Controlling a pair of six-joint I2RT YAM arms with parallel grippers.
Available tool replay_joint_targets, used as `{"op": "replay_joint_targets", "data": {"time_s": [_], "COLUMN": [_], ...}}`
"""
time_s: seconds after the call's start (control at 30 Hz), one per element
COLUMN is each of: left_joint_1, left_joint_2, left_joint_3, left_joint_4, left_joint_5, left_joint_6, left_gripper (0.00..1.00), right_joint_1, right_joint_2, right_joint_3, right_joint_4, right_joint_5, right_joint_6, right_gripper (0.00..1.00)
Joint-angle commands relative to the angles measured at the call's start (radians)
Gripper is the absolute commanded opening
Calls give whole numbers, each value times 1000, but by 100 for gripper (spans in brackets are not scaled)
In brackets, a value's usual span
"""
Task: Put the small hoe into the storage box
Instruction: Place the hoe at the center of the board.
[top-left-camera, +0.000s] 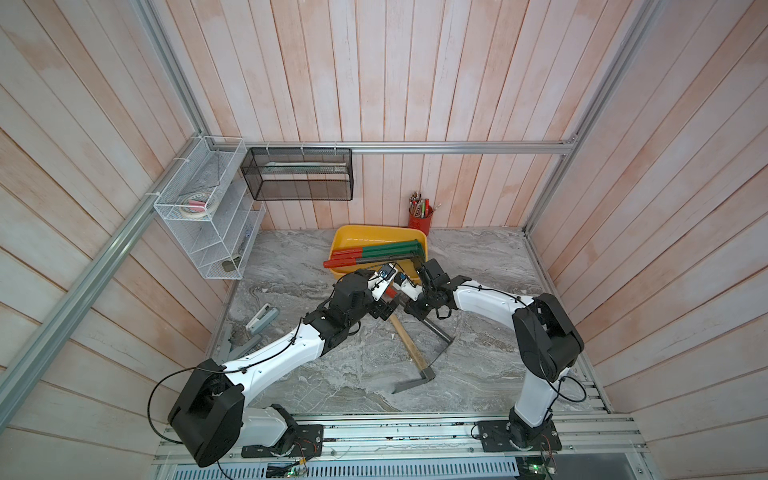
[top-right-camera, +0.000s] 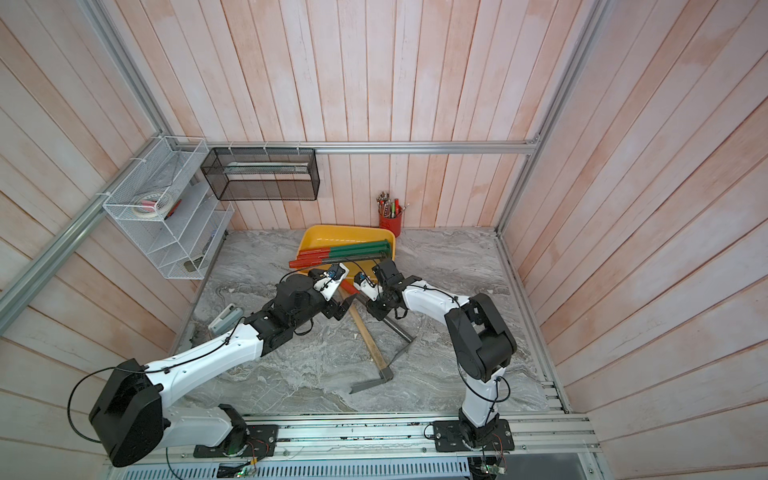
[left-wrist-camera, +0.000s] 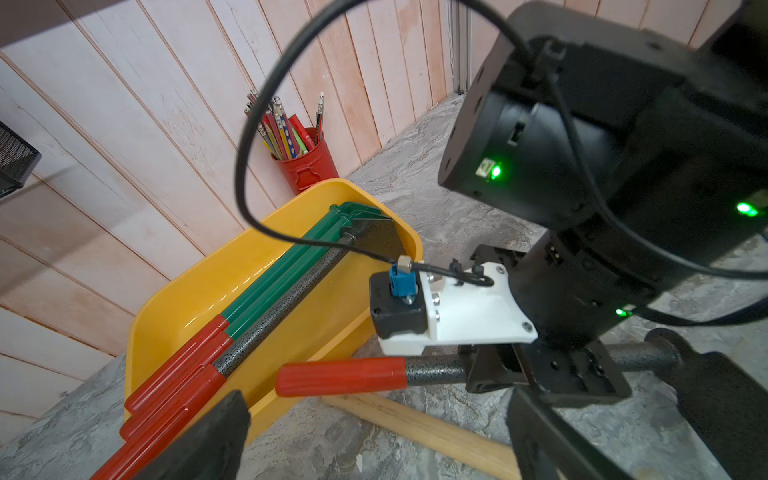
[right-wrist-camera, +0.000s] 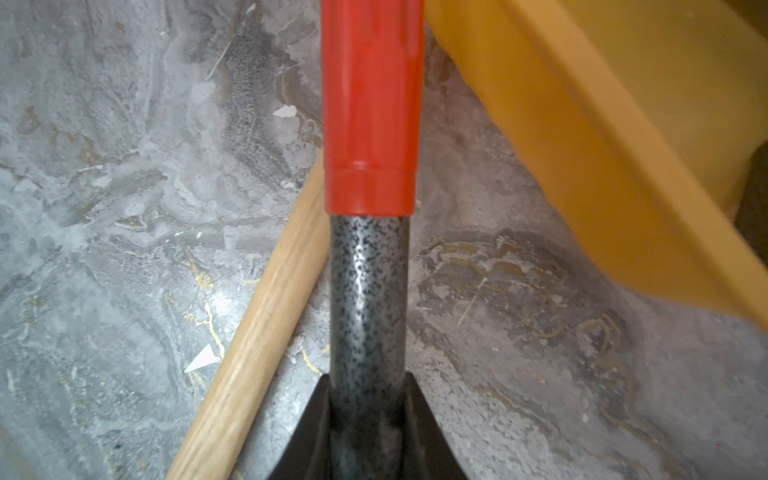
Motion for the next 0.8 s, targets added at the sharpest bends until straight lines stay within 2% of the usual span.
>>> {"op": "replay_joint_targets", "data": {"time_s": [0.0,0.3,0.33,0.47,0.53,0.7,0.77], "left_joint_1": [6,6,6,6,7,9,12], "left_joint_2": [-10,8,9,13,19,48,72], "left_joint_3": [-22,-30,-29,-32,-32,-23,-11], "left_joint_4": [26,30,30,36,39,66,76], "left_joint_5": [23,38,38,39,35,15,-17], "left_joint_6": [-19,-37,-38,-45,-50,-80,-104], "left_gripper": [99,99,99,98,98,98,98], "right_joint_1": [38,113,125,149,150,152,161], "right_joint_2": [53,81,80,53,4,-211,-305], "right_joint_3": [21,29,27,-2,-32,-132,-156], "right_joint_4": [-58,-31,-23,20,64,199,214], "right_joint_5": [51,77,88,190,236,307,366], "right_joint_6": [-34,-40,-49,-47,-26,88,194], "right_gripper": [0,0,2,26,35,45,49]}}
